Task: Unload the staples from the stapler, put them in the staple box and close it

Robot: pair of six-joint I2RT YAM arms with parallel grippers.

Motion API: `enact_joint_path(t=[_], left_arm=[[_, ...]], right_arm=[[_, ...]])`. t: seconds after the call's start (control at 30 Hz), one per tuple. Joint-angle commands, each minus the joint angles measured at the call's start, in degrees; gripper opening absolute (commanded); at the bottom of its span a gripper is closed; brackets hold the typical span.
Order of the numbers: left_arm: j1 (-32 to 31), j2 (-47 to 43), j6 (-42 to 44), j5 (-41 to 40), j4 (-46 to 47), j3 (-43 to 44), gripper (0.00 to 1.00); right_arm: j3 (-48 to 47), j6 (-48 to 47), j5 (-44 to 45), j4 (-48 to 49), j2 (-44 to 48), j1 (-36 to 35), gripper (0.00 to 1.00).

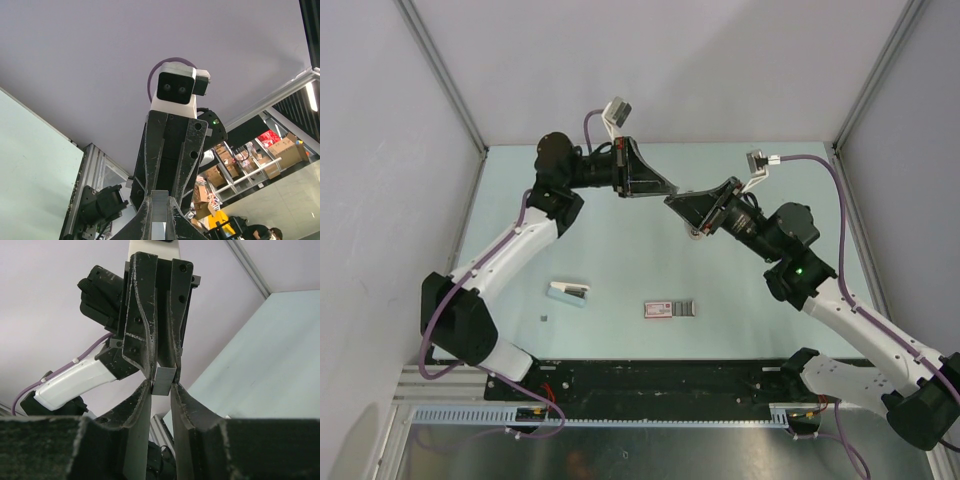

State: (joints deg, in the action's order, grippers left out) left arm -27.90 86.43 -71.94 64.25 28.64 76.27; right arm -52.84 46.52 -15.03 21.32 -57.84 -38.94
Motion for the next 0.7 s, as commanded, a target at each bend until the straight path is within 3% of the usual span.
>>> enact_joint_path(t=[0.0, 0.2, 0.27, 0.4, 0.5, 0.67], left_arm=[[-1.5, -2.8, 1.9, 0.0, 1.6, -2.6, 0.00], [-2.0, -3.4, 2.9, 0.4, 1.6, -3.6, 0.01], [-2.2, -3.4, 3.2, 0.7, 1.6, -3.5, 0.05], [-2.2, -3.5, 4.3, 1.1, 1.6, -3.3, 0.27], [-2.0, -3.6, 5.1, 1.2, 1.6, -2.8, 0.55], [-0.1, -3.7, 7.4, 1.4, 0.0, -2.0, 0.72]], right_arm=[[-1.9, -0.7, 0.7, 2.5, 1.1, -0.1, 0.25], [-1.9, -0.7, 0.9, 1.9, 1.4, 0.3, 0.20], [-1.9, -0.7, 1.0, 1.7, 1.5, 0.4, 0.19], [-1.9, -1.0, 1.1, 0.1, 1.9, 0.4, 0.17], [-1.9, -2.1, 1.3, -2.8, 2.5, 0.5, 0.17], [-1.9, -5.3, 1.7, -11.4, 4.9, 0.6, 0.17]])
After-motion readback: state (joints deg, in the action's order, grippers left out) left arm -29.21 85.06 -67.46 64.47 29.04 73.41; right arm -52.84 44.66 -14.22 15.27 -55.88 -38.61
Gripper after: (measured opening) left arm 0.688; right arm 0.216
